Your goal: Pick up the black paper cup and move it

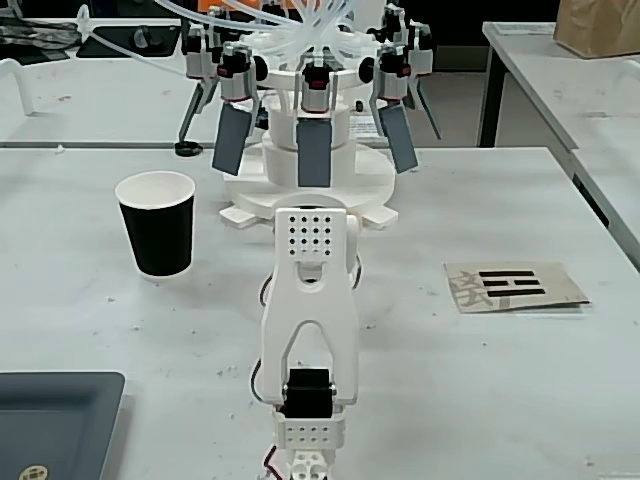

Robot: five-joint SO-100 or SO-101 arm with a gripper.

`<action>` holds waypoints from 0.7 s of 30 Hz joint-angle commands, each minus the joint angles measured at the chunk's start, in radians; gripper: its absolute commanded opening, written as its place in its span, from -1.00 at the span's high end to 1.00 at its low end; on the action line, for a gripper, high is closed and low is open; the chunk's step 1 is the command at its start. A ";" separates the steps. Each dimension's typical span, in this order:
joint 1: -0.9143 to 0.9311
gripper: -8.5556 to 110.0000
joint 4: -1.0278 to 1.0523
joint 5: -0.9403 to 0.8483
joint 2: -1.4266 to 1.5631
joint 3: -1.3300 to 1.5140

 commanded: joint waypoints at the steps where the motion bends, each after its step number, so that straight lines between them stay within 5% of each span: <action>1: 0.006 0.80 -0.025 0.008 0.106 -0.002; 21: -0.015 0.80 -0.029 0.011 0.176 0.075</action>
